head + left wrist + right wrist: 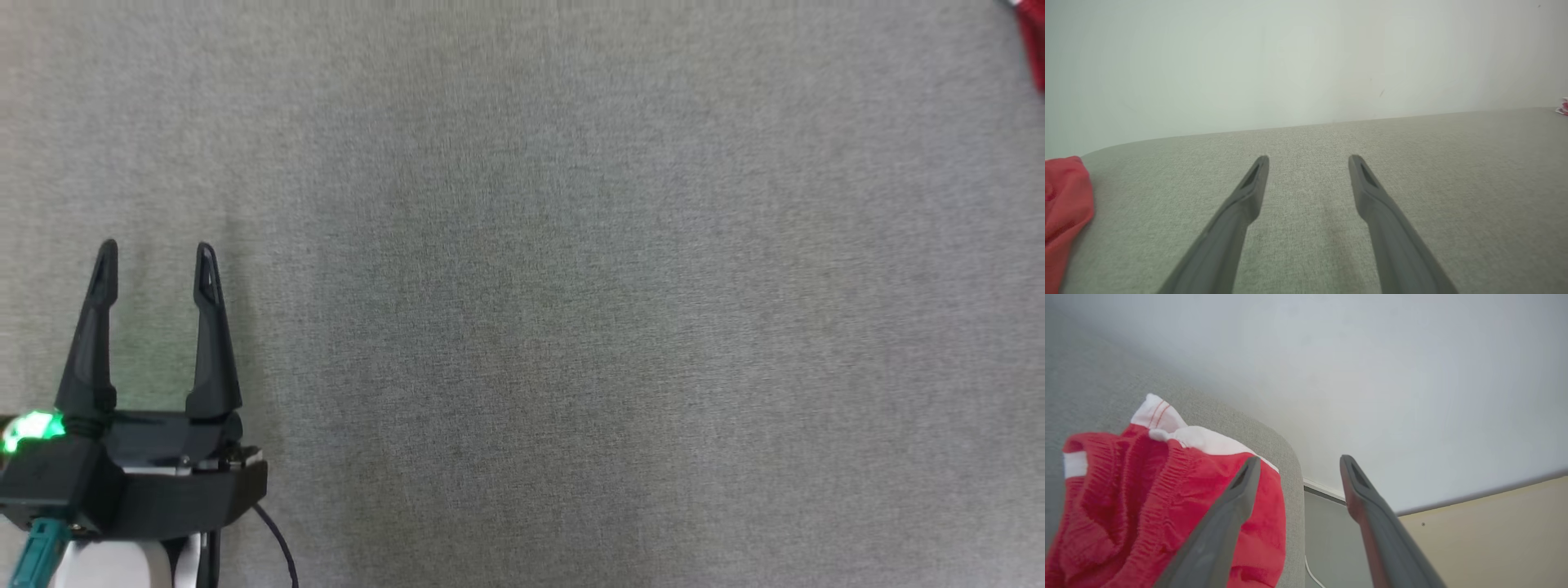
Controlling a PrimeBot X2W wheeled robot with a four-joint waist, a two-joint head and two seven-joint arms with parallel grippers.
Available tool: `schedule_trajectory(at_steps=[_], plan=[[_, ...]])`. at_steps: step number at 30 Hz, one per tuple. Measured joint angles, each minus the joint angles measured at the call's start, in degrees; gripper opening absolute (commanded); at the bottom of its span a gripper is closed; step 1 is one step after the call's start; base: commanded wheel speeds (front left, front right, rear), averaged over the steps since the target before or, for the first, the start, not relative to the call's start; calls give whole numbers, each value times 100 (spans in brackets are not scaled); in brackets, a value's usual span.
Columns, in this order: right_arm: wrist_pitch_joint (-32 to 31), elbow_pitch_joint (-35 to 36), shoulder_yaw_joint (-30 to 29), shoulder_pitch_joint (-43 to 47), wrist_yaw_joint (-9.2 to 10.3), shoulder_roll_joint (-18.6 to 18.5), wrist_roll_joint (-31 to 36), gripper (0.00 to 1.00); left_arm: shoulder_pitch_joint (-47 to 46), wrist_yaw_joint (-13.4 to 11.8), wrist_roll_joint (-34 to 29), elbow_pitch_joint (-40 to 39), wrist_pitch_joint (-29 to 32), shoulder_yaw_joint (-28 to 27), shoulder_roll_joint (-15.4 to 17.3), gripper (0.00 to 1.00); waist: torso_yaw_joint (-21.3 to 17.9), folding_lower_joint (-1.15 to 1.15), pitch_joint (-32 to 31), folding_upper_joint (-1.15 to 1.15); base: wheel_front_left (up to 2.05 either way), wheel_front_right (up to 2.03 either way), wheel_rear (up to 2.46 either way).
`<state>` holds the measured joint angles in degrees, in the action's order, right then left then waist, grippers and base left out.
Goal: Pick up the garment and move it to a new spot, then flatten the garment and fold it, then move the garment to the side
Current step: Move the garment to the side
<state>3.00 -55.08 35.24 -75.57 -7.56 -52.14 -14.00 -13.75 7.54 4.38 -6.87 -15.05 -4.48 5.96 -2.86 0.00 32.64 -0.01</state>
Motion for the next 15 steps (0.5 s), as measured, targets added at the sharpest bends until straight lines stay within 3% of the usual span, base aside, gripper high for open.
schedule_trajectory(at_steps=[8, 15], plan=[[825, 7, -503, 592, 0, 626, 103, 100, 432, 0, 81, 354, 0, -131, -66, 100, -8, -1, -609, 1, 0, 0, 0], [1168, 179, -1368, 1600, 0, 1303, -89, 100, 823, 0, 93, 661, 0, -160, -102, 100, 25, -1, -1308, 1, 0, 0, 0]])
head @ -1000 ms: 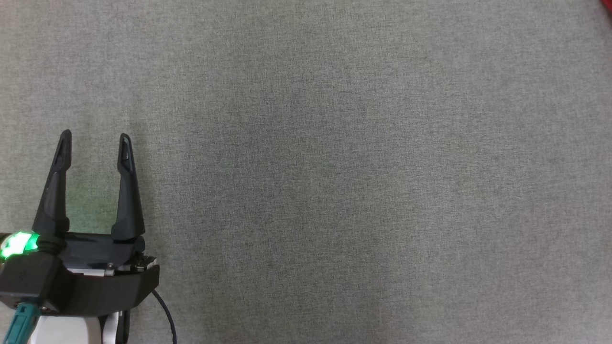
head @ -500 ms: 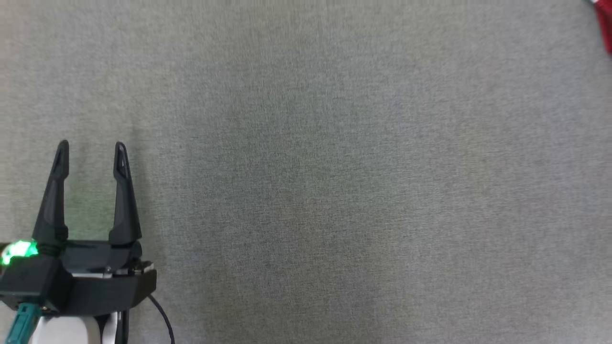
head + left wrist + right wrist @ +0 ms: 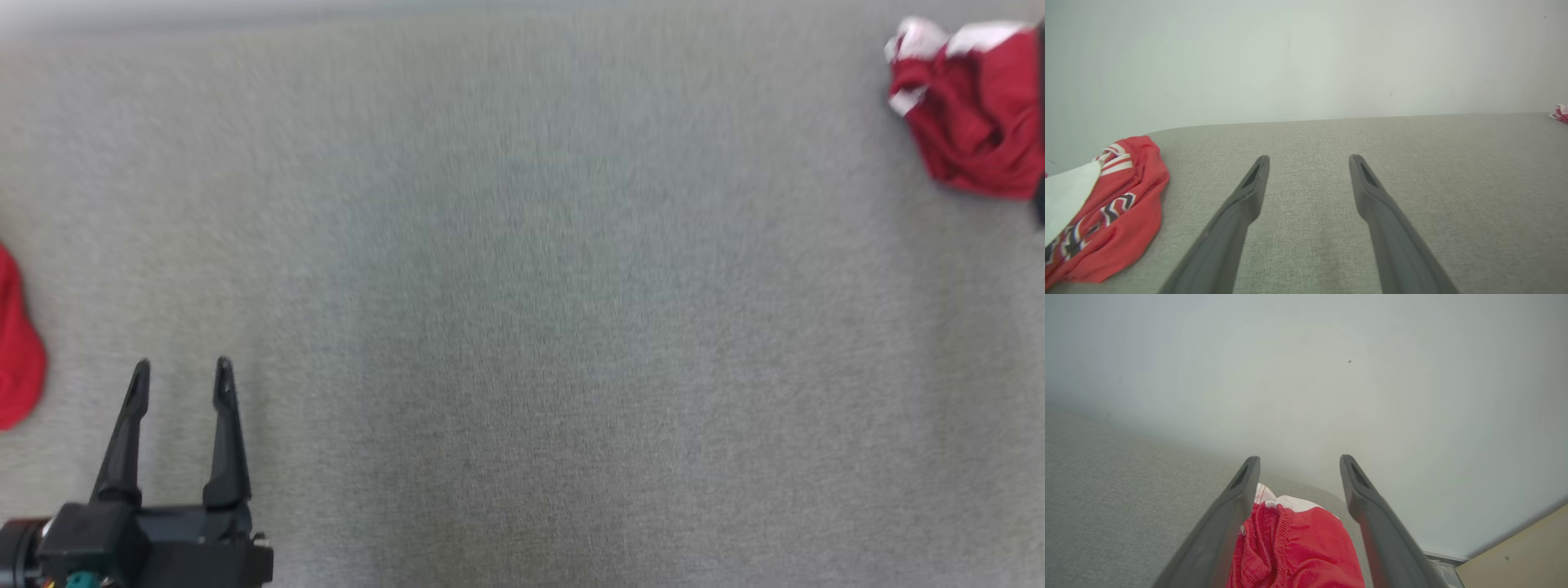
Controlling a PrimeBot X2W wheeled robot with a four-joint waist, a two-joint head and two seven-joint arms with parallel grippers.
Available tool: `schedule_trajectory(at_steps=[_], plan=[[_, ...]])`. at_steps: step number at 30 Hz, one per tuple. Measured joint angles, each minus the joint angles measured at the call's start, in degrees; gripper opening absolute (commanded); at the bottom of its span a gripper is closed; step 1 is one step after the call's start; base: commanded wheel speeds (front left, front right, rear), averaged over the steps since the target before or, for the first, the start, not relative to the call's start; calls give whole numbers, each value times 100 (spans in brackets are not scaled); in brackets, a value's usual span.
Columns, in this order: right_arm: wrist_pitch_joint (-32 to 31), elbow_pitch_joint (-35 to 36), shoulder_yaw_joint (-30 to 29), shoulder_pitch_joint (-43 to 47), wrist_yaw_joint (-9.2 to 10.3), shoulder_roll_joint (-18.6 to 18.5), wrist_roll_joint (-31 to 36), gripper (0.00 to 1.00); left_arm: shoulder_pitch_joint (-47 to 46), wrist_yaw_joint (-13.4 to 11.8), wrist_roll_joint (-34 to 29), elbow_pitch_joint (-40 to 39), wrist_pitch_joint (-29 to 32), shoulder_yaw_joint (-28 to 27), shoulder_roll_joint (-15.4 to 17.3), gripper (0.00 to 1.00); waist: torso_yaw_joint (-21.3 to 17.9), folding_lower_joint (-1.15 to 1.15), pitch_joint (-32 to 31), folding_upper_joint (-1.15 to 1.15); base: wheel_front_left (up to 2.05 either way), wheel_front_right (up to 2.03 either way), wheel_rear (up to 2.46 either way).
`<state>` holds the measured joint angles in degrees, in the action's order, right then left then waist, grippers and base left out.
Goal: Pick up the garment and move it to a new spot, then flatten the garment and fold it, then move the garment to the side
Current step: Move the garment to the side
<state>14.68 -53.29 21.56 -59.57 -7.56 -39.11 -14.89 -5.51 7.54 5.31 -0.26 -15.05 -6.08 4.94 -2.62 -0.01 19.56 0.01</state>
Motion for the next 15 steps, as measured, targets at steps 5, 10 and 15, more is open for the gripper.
schedule_trajectory(at_steps=[5, 10, 15], plan=[[23, 491, -659, 916, 0, 530, 127, 100, 269, 0, 33, 140, 0, -86, -44, 100, 40, -1, -494, 0, 0, 0, 0], [31, 1239, -1312, 1713, 0, 947, 307, 100, 385, 0, 33, 213, 0, -45, -73, 100, 66, -1, -832, 0, 0, 0, 0], [30, 2215, -1982, 2838, 0, 1460, 601, 100, 464, 0, 57, 314, 0, -33, -89, 100, 114, 0, -1166, 1, 0, 0, 0]])
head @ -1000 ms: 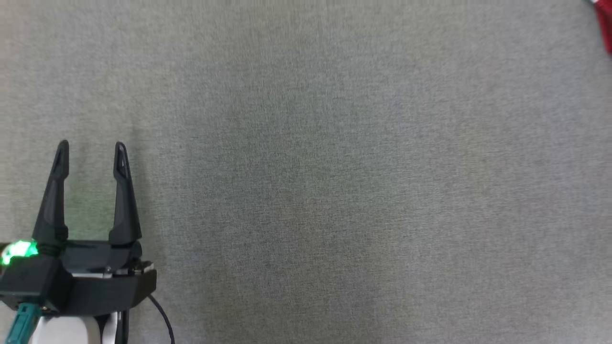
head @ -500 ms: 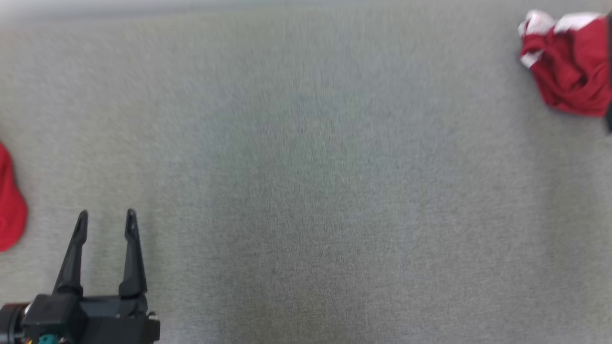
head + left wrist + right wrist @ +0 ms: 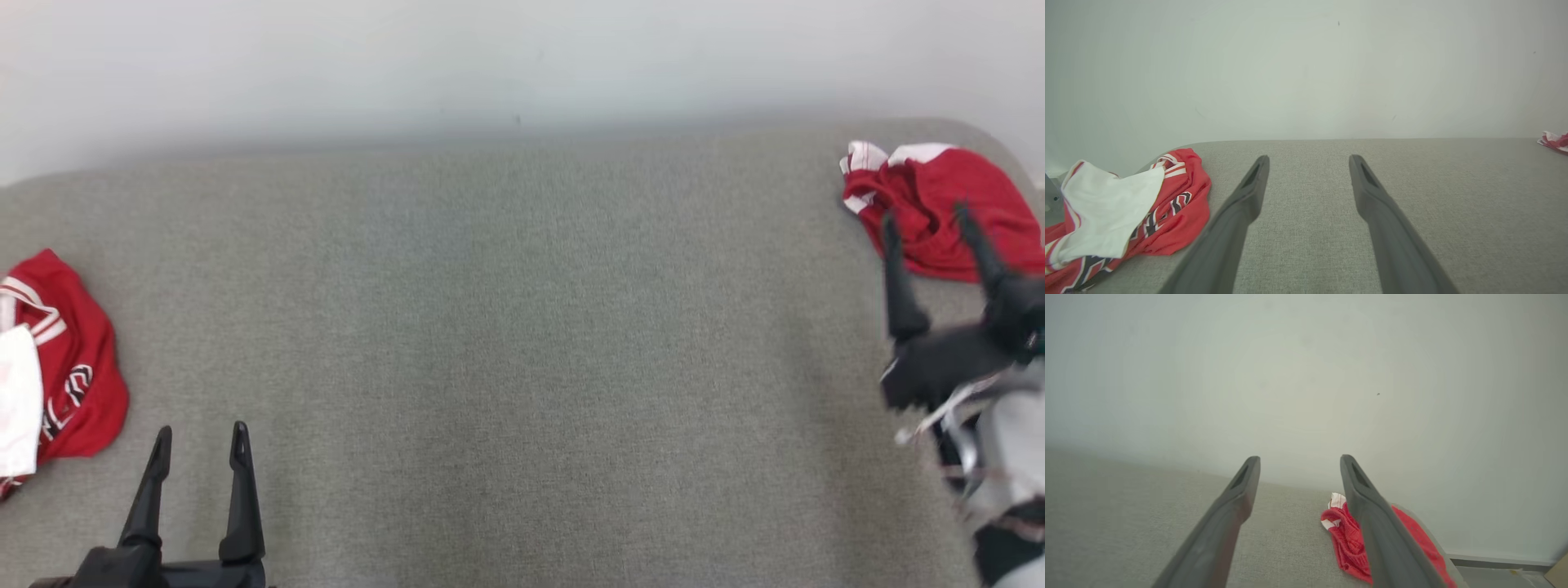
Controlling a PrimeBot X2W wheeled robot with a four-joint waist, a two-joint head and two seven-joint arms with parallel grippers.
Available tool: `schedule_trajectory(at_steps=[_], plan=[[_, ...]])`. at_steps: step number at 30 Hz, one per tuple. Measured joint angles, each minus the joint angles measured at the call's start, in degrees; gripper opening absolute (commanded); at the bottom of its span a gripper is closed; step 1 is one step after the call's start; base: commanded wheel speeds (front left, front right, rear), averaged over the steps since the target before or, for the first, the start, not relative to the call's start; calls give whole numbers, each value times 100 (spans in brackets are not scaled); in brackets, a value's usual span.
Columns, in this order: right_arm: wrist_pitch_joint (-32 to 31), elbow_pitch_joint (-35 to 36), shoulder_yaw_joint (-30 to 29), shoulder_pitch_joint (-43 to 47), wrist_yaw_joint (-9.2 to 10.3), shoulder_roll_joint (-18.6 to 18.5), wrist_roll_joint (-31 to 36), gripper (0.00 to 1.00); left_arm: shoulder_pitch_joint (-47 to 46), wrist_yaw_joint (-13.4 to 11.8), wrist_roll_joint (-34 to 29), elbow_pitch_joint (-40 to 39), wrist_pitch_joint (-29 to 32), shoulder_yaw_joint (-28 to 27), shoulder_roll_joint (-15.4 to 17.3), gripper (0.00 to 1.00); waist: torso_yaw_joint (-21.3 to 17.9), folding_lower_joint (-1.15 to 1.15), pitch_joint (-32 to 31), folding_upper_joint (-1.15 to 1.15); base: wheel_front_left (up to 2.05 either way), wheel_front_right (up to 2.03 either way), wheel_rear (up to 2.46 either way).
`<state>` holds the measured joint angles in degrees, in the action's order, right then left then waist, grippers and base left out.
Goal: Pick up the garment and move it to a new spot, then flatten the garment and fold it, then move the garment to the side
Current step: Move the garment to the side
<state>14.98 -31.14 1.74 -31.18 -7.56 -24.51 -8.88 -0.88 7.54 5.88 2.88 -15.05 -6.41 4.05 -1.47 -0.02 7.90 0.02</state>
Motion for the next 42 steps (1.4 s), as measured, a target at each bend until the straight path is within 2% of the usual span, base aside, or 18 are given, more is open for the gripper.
schedule_trajectory(at_steps=[8, 14, 20, 28, 42], plan=[[2, 1260, -430, 1417, 0, 768, 304, 100, 155, 0, -2, 170, 0, -22, -9, 100, 59, 1, -380, 0, 0, 0, 0], [12, 1564, -481, 2174, 0, 1191, 300, 100, 332, 0, -9, 320, 0, -31, -14, 100, 54, 1, -635, -1, 0, 0, 0], [14, 1879, -817, 2801, 0, 1583, 398, 100, 408, 1, -32, 407, 0, -9, 3, 100, 100, 1, -792, -1, 0, 0, 0], [14, 2458, -666, 3257, 0, 1872, 497, 100, 435, 0, -77, 463, 0, -58, 3, 100, 141, 2, -872, -2, 0, 0, 0], [14, 2399, -360, 3305, 0, 2038, 450, 100, 502, 0, -147, 495, 0, -96, 3, 100, 301, 2, -937, -2, 0, 0, 0]])
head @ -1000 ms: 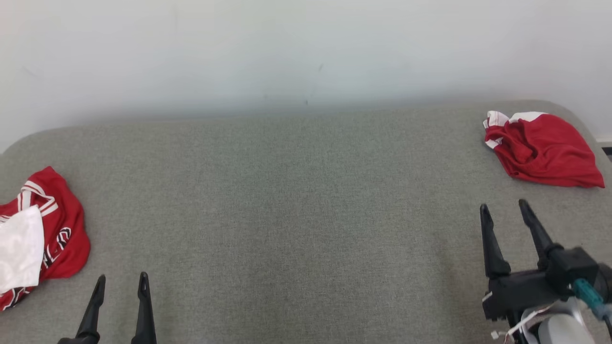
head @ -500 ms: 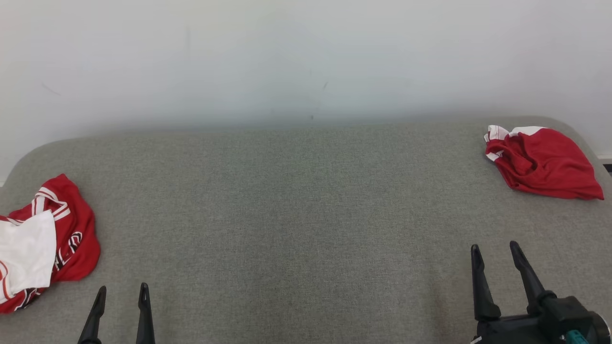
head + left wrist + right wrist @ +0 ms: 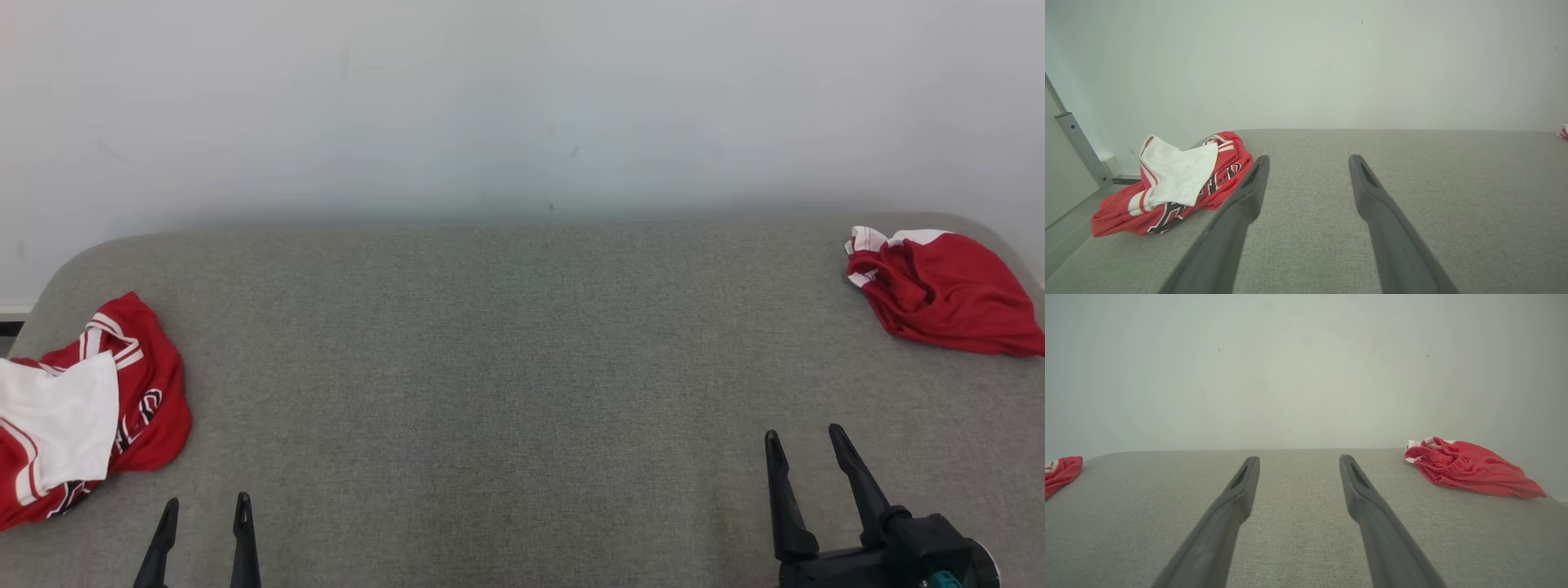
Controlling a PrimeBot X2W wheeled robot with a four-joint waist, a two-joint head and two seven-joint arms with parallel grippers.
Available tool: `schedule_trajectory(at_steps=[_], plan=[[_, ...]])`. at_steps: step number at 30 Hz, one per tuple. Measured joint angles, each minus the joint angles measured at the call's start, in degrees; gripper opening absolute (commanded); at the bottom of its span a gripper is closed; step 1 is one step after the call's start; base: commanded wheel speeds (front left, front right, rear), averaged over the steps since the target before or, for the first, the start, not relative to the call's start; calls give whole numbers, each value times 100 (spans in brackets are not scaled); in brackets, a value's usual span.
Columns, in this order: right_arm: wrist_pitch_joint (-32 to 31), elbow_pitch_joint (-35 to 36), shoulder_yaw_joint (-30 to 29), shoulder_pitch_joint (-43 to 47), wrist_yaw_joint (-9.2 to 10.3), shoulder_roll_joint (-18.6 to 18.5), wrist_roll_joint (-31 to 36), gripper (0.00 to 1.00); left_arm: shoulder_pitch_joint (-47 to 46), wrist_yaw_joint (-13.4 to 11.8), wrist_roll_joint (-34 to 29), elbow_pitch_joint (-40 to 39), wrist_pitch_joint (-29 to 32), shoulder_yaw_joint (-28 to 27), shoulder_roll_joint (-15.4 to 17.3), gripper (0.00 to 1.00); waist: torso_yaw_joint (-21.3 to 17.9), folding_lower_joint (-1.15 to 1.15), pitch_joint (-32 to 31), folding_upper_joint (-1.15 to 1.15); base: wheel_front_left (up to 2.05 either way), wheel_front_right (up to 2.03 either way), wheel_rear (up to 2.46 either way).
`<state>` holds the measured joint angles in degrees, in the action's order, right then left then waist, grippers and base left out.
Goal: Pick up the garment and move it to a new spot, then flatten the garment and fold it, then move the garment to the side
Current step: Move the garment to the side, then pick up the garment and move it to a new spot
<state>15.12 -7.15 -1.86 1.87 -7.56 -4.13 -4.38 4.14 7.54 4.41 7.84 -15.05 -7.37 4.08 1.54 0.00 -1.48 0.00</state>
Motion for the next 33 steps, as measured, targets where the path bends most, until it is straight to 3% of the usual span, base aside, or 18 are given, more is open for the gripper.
schedule_trajectory(at_steps=[33], plan=[[0, -401, -49, -96, 0, 112, 235, 100, 10, -13, 122, 357, 0, 325, 275, 100, -20, 0, -137, 0, 0, 0, 0]])
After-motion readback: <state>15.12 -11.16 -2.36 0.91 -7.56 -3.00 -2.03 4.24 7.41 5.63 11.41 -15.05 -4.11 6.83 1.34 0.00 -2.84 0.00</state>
